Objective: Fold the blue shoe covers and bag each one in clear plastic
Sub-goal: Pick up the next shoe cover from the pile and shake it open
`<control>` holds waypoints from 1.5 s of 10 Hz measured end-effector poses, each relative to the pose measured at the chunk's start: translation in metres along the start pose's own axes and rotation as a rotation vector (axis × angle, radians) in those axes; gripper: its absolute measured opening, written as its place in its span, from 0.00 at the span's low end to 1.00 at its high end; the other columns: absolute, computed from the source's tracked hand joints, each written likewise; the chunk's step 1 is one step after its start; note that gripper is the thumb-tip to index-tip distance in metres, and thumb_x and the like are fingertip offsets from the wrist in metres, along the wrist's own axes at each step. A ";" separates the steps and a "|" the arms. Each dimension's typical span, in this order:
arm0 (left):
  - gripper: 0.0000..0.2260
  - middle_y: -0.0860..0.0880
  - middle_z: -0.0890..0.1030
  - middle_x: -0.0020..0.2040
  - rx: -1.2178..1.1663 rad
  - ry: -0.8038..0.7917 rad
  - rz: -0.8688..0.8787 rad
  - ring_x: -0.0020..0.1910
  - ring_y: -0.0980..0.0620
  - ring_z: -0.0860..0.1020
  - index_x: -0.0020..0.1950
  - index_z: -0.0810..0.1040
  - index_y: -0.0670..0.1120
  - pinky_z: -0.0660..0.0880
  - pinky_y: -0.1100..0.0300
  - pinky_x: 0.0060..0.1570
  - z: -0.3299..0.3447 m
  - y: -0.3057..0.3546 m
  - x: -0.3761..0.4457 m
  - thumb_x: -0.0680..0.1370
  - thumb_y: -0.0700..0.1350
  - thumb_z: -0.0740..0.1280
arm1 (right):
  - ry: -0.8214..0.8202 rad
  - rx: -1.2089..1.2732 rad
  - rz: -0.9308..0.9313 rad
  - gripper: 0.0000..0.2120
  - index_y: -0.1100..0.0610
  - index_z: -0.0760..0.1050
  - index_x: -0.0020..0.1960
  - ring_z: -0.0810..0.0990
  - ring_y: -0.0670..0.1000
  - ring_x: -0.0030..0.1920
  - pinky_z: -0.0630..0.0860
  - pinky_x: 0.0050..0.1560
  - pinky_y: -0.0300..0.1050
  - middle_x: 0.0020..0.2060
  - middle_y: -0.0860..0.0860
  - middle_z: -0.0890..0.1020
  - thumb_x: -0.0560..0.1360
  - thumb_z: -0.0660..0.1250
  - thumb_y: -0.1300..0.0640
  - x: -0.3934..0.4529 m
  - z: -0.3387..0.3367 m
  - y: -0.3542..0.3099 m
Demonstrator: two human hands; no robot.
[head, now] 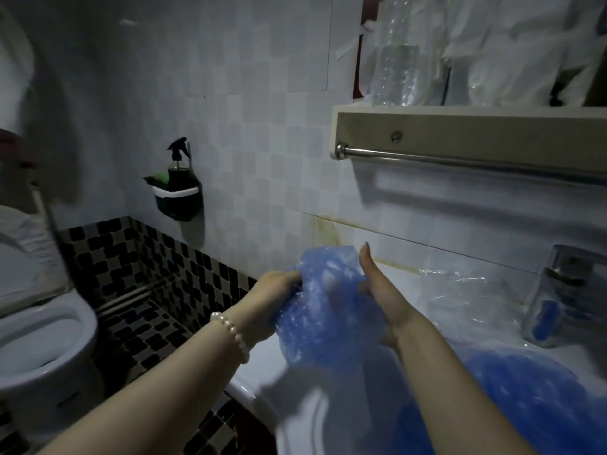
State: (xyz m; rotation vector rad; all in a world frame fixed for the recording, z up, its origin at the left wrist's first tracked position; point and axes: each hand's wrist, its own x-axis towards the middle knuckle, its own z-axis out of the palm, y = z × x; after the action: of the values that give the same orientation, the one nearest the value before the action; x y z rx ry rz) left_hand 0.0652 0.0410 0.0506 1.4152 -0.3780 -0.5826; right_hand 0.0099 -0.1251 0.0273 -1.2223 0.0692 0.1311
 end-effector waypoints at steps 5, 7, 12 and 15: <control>0.31 0.38 0.80 0.56 -1.020 -0.210 0.129 0.53 0.41 0.80 0.60 0.78 0.38 0.77 0.45 0.53 -0.038 -0.002 -0.003 0.77 0.64 0.57 | 0.116 0.430 -0.517 0.32 0.60 0.68 0.70 0.74 0.60 0.62 0.60 0.68 0.55 0.62 0.61 0.76 0.77 0.56 0.38 -0.021 -0.028 -0.004; 0.21 0.37 0.83 0.39 -0.469 -0.375 0.053 0.41 0.44 0.82 0.43 0.79 0.32 0.78 0.57 0.47 -0.055 0.018 -0.007 0.68 0.51 0.75 | 0.066 -0.053 -0.207 0.16 0.67 0.78 0.47 0.79 0.59 0.46 0.74 0.51 0.42 0.41 0.60 0.83 0.76 0.66 0.52 -0.055 0.001 -0.036; 0.22 0.48 0.73 0.67 2.037 0.209 0.350 0.71 0.48 0.66 0.72 0.65 0.50 0.31 0.35 0.66 -0.031 0.005 -0.013 0.82 0.56 0.47 | 0.848 -1.806 0.117 0.15 0.55 0.76 0.57 0.76 0.56 0.58 0.61 0.69 0.53 0.56 0.54 0.80 0.81 0.53 0.52 -0.049 0.014 -0.042; 0.28 0.43 0.58 0.76 1.645 0.796 0.671 0.76 0.43 0.53 0.76 0.58 0.54 0.33 0.30 0.64 -0.029 0.041 -0.031 0.78 0.63 0.45 | 1.082 -1.818 -0.770 0.26 0.52 0.68 0.70 0.63 0.59 0.72 0.38 0.70 0.63 0.69 0.62 0.68 0.79 0.46 0.43 -0.053 0.046 -0.051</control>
State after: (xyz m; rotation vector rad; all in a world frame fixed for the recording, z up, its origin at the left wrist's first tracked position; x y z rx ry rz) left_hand 0.0630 0.0846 0.0899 2.6582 -0.6619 1.1560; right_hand -0.0365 -0.1027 0.0972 -2.8729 0.4791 -1.4736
